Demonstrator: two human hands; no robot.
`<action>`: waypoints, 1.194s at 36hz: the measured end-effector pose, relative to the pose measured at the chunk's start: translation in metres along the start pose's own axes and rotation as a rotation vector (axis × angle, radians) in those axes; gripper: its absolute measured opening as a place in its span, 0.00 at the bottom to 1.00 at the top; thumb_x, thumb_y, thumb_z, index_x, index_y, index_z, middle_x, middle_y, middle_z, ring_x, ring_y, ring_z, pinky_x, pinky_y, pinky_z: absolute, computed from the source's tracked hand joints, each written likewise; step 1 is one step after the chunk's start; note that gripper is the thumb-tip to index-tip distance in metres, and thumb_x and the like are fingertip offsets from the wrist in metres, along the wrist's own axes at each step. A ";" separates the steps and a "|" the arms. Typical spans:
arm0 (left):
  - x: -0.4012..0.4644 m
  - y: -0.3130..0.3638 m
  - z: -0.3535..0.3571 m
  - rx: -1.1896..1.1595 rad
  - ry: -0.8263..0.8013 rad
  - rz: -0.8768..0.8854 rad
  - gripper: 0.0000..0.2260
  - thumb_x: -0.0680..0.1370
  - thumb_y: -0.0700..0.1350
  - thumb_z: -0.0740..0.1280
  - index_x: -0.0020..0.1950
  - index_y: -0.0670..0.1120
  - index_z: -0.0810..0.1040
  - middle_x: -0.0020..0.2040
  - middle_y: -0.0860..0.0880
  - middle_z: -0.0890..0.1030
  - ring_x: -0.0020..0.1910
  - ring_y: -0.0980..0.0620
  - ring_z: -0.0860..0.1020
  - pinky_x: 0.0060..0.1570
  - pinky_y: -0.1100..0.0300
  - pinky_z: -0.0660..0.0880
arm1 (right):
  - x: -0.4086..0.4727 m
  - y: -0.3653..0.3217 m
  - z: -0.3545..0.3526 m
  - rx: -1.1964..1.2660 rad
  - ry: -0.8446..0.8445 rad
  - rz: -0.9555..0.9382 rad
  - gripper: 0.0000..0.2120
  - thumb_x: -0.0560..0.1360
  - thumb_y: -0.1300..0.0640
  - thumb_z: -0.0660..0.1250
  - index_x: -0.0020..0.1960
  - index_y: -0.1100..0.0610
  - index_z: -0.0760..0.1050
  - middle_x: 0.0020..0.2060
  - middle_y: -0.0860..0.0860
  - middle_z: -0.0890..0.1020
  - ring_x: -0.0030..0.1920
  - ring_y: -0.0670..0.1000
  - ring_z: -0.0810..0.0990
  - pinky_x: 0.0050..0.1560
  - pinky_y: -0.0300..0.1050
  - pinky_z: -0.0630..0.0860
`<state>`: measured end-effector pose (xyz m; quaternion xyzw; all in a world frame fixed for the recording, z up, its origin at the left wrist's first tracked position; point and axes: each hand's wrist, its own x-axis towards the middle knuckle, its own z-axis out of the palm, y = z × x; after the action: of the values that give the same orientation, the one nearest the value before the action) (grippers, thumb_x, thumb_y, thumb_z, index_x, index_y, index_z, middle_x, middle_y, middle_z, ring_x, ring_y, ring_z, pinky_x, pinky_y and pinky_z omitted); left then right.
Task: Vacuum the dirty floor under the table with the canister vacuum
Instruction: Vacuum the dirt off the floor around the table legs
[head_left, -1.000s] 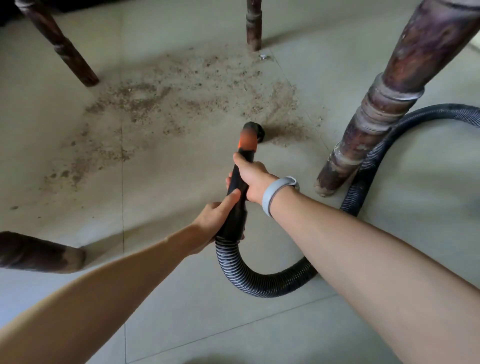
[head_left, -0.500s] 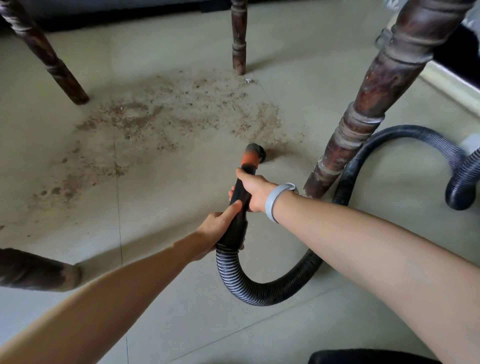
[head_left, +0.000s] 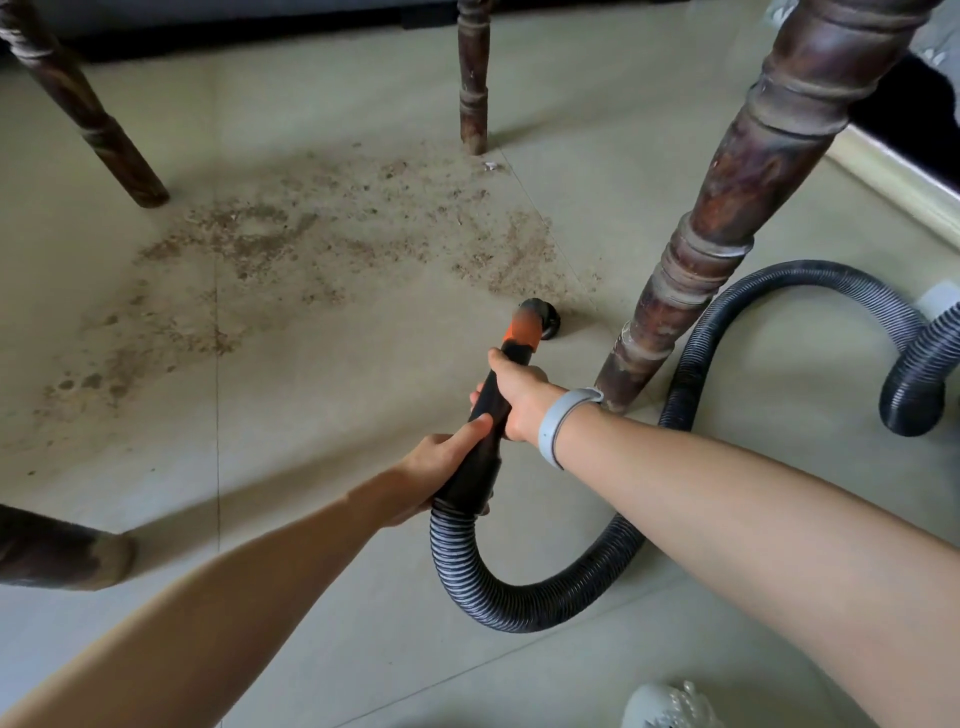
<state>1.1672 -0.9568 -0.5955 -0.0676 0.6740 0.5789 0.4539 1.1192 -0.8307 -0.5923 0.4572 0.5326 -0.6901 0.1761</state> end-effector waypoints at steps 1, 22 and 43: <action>0.002 0.001 0.000 0.006 -0.007 -0.004 0.24 0.79 0.59 0.59 0.47 0.37 0.75 0.34 0.41 0.80 0.31 0.43 0.80 0.32 0.56 0.79 | 0.002 0.000 -0.003 0.014 0.008 -0.002 0.16 0.78 0.47 0.64 0.40 0.59 0.69 0.34 0.53 0.78 0.41 0.54 0.81 0.59 0.53 0.77; 0.020 -0.009 -0.017 0.121 0.169 0.045 0.24 0.80 0.57 0.60 0.48 0.34 0.76 0.37 0.39 0.80 0.31 0.44 0.81 0.31 0.58 0.79 | 0.032 0.012 0.014 0.187 -0.130 -0.042 0.13 0.79 0.50 0.64 0.45 0.59 0.68 0.34 0.55 0.75 0.34 0.54 0.78 0.51 0.52 0.79; 0.036 0.002 -0.033 -0.200 0.314 0.071 0.22 0.79 0.58 0.60 0.45 0.39 0.78 0.37 0.39 0.80 0.32 0.44 0.79 0.34 0.57 0.80 | 0.060 -0.024 0.061 -0.128 -0.260 -0.118 0.18 0.78 0.45 0.63 0.55 0.61 0.68 0.38 0.56 0.78 0.38 0.56 0.81 0.56 0.55 0.79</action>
<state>1.1277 -0.9679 -0.6217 -0.1780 0.6774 0.6412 0.3135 1.0431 -0.8619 -0.6266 0.3197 0.5743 -0.7172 0.2315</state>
